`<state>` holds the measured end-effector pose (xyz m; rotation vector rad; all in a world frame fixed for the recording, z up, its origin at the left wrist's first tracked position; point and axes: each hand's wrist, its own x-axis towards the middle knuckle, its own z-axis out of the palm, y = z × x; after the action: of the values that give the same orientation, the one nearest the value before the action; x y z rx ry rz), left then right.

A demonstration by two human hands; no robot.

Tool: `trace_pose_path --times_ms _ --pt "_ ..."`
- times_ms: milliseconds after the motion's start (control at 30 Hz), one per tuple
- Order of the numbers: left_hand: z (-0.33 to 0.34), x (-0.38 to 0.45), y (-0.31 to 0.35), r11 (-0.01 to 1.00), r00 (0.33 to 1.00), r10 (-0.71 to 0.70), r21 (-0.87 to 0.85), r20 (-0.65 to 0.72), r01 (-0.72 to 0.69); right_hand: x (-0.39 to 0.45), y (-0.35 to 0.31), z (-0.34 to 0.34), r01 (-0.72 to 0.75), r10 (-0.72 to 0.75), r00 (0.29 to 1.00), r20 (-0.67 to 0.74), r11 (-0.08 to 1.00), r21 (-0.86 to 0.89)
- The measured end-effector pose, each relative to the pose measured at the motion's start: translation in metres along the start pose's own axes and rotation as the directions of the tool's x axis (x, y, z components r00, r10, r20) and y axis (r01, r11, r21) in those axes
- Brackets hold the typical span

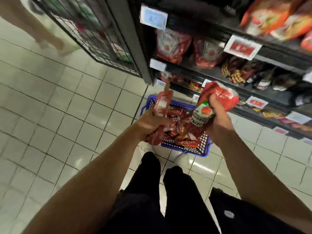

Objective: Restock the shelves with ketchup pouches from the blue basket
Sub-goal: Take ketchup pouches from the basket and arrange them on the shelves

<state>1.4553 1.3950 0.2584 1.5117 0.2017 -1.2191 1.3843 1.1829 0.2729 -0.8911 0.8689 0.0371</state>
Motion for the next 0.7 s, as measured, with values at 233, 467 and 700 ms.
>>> trace_pose_path --times_ms 233,467,700 --pt "0.034 -0.119 0.096 0.955 0.996 -0.057 -0.293 -0.072 0.033 -0.1 -0.094 0.023 0.401 -0.497 0.866 -0.058 0.758 -0.515" --pt "0.034 -0.178 0.144 0.935 0.99 0.106 -0.329 -0.098 -0.133 -0.151 -0.171 0.05 0.598 -0.666 0.737 -0.119 0.723 -0.346" --pt "0.046 -0.199 0.193 0.87 0.936 0.331 -0.345 -0.117 -0.351 -0.197 -0.221 0.116 0.457 -0.482 0.875 -0.044 0.794 0.401"
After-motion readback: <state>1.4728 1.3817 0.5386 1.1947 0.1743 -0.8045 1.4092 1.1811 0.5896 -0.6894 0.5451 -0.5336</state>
